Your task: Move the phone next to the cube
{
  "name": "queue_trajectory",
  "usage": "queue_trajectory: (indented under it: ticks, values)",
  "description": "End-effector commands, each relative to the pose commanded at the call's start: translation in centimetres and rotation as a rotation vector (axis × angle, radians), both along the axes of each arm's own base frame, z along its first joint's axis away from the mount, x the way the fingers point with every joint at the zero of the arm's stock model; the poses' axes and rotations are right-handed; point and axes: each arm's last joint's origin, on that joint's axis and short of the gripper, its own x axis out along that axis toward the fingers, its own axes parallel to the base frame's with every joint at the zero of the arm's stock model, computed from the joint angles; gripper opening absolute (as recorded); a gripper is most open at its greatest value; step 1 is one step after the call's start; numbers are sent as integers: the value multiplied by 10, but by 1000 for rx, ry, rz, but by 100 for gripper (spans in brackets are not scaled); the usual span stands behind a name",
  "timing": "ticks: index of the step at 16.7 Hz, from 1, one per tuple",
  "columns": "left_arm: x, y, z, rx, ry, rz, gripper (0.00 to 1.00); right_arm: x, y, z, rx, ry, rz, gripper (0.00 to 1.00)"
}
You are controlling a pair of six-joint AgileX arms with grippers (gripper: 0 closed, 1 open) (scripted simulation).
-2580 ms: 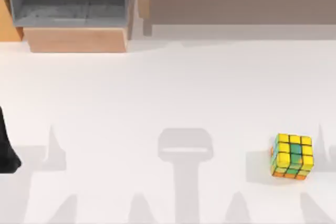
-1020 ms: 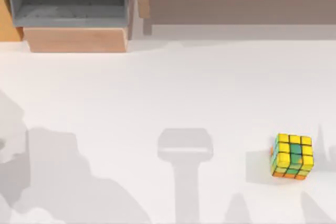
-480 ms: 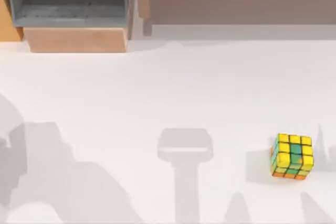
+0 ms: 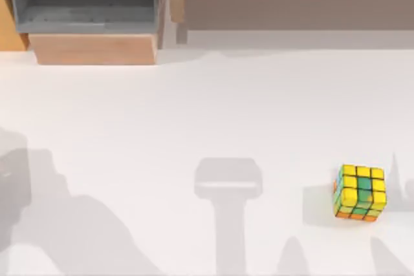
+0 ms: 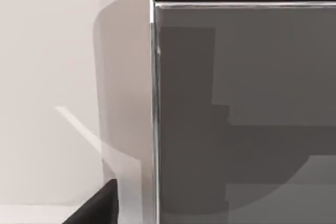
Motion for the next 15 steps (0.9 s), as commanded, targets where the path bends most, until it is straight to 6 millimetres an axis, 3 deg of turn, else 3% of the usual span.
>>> queue_trajectory:
  ticks: [3,15]
  values:
    - [0,0,0,0,0,0,100,0,0,0,0,0,0,100]
    - [0,0,0,0,0,0,10,0,0,0,0,0,0,100]
